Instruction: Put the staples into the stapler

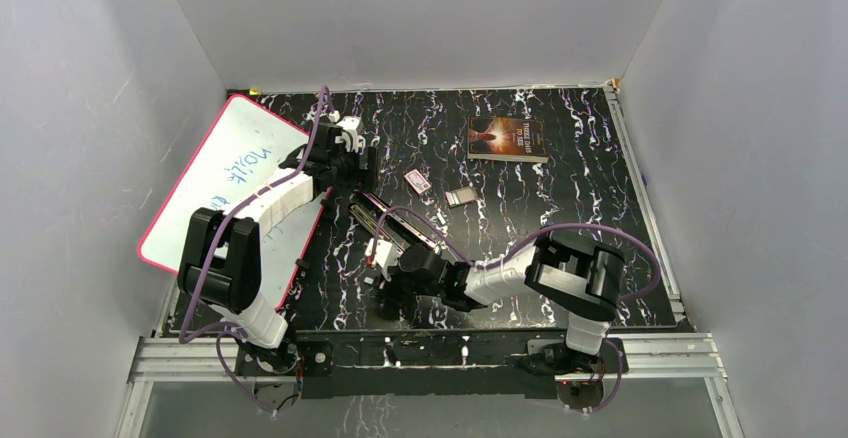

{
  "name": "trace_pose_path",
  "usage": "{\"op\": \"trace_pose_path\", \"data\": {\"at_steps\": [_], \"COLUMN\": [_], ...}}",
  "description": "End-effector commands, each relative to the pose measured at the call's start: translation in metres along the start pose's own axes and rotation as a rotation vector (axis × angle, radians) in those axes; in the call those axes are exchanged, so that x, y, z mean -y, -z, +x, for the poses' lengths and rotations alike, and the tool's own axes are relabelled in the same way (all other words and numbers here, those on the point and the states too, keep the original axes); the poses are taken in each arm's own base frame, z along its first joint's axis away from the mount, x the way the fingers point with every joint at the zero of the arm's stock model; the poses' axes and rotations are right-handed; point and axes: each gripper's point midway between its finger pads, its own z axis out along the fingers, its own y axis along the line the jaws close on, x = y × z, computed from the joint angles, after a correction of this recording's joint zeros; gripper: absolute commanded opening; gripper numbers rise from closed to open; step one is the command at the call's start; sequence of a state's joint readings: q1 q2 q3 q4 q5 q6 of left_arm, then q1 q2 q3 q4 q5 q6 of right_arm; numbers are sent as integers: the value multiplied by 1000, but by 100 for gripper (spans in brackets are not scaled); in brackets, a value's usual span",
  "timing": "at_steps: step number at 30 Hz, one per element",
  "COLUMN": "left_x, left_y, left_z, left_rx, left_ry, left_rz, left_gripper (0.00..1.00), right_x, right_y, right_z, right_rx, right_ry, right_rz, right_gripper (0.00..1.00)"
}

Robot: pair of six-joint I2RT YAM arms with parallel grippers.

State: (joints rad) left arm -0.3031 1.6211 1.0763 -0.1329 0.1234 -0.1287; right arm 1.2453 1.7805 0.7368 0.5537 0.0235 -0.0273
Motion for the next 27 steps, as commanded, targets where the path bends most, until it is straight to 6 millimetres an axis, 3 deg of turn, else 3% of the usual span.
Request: {"op": "trace_pose_path", "data": {"at_steps": [1, 18, 27], "left_x": [1, 0, 1], "left_y": [19, 20, 20], "left_z": [-21, -22, -22], "left_rx": [66, 70, 69], "left_ry": [-20, -23, -23], "left_rz": [-6, -9, -8], "left_gripper": [92, 92, 92], "right_x": [1, -3, -2], "right_y": [5, -2, -1], "right_z": [59, 75, 82], "right_rx": [-130, -105, -120], "right_ry": [23, 22, 23], "right_rz": [7, 7, 15], "right_gripper": [47, 46, 35]}}
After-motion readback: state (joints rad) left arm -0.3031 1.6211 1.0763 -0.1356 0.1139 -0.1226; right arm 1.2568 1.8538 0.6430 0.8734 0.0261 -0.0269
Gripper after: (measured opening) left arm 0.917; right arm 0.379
